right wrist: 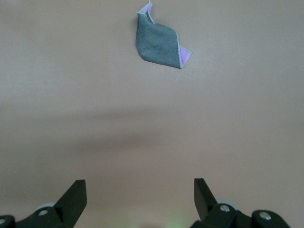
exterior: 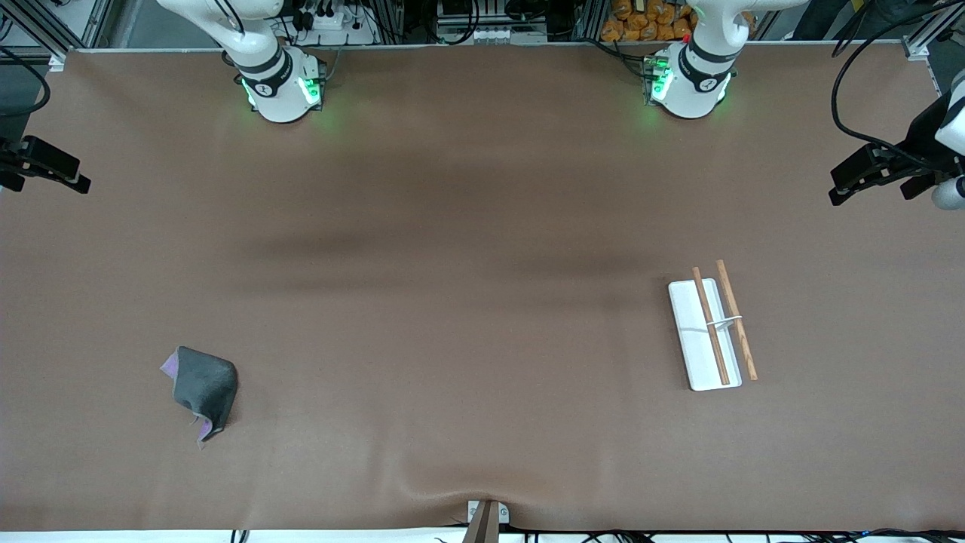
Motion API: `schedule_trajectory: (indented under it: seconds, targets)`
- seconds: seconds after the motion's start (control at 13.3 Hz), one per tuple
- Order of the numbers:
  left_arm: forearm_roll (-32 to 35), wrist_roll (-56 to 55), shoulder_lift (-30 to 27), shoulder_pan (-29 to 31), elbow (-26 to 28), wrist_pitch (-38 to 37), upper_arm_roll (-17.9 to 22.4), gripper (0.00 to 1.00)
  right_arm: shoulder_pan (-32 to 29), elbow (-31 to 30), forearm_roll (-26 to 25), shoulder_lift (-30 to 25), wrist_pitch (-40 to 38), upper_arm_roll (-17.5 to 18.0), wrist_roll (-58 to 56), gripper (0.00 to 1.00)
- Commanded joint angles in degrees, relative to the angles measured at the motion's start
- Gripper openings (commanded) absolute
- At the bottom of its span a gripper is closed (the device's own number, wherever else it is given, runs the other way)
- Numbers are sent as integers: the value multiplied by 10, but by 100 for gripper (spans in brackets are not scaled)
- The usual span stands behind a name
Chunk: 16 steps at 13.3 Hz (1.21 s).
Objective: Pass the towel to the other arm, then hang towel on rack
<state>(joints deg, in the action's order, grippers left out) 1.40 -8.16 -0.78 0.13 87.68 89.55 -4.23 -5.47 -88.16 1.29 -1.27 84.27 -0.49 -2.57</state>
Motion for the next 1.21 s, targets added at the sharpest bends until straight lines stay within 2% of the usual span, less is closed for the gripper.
schedule_trajectory:
  seconds: [0.0, 1.13]
  targets:
    - [16, 5, -5, -1, -8, -3, -3, 100, 5, 4, 6, -5, -4, -3, 3, 100]
    - [5, 9, -4, -4, -10, -15, -3, 100, 6, 0, 5, 6, -7, -2, 3, 100]
